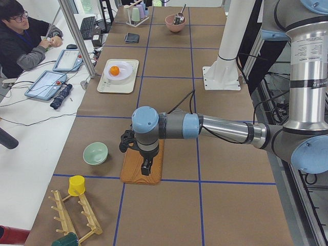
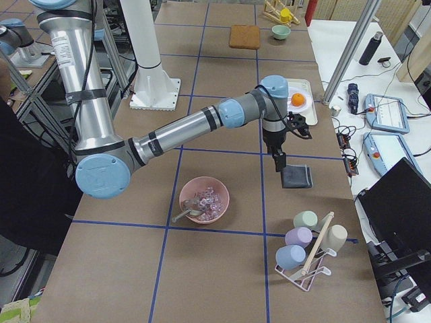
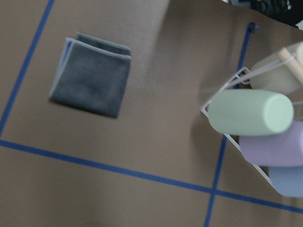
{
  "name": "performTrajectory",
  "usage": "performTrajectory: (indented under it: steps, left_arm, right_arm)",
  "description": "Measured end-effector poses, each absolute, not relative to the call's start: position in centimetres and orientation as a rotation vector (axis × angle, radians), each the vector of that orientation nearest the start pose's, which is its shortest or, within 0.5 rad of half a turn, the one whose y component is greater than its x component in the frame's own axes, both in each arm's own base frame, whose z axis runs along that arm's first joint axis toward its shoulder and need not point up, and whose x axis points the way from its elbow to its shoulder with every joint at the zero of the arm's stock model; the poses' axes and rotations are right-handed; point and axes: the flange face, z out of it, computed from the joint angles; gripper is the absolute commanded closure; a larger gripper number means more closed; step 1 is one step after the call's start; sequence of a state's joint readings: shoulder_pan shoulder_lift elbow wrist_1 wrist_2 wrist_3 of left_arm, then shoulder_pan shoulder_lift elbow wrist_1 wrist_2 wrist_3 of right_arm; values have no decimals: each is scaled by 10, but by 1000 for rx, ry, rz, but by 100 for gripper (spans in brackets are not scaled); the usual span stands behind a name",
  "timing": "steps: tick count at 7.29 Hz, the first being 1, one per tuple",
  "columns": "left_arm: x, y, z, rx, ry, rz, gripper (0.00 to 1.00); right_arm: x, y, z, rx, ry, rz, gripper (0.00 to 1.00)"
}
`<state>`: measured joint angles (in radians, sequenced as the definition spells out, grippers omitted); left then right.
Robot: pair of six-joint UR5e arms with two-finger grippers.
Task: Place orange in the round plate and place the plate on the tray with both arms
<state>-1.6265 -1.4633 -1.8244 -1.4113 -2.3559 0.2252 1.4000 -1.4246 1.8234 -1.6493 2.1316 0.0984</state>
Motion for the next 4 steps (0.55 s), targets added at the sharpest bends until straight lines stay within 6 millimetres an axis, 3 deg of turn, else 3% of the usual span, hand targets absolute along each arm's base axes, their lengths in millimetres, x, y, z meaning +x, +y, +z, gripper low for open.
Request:
performTrajectory:
  steps: [1, 2, 3, 4]
  left_arm:
    - [-89, -432, 603, 102, 781, 151, 0]
    - [-90, -428, 603, 106, 783, 150, 0]
    - [-91, -424, 603, 108, 784, 148, 0]
    - [-94, -420, 607, 103, 786, 136, 0]
  right_arm:
    - [21, -523, 520, 191, -583, -129, 0]
    - [43, -492, 558, 137, -574, -90, 0]
    - [56, -465, 587, 89, -569, -56, 0]
    - [64, -447, 602, 61, -572, -34, 0]
